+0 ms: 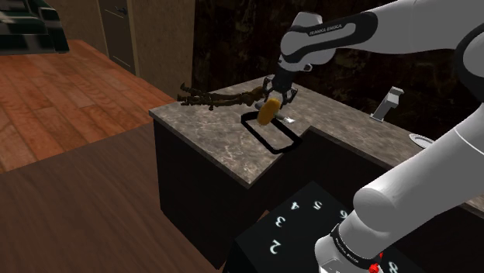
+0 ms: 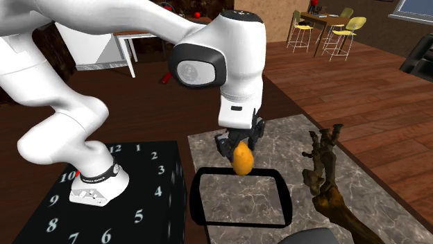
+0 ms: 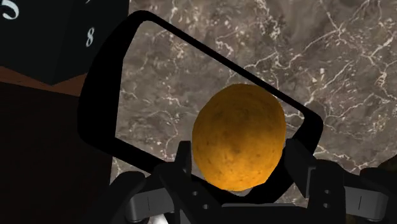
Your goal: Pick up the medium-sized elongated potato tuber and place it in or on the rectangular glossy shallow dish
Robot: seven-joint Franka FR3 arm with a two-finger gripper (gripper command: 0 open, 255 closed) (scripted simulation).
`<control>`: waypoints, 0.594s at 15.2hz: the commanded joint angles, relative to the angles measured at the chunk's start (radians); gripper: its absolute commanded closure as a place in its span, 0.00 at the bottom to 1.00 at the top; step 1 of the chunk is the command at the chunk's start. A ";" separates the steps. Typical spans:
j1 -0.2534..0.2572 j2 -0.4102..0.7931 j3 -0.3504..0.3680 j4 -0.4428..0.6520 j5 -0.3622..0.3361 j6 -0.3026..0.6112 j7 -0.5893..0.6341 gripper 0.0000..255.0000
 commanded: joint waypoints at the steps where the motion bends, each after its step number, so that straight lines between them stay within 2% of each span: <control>1: -0.024 0.013 -0.031 0.012 -0.001 -0.001 -0.056 1.00; 5: -0.065 0.048 -0.083 0.060 0.000 -0.015 -0.148 1.00; 9: -0.064 0.064 -0.083 0.023 0.000 0.038 -0.149 1.00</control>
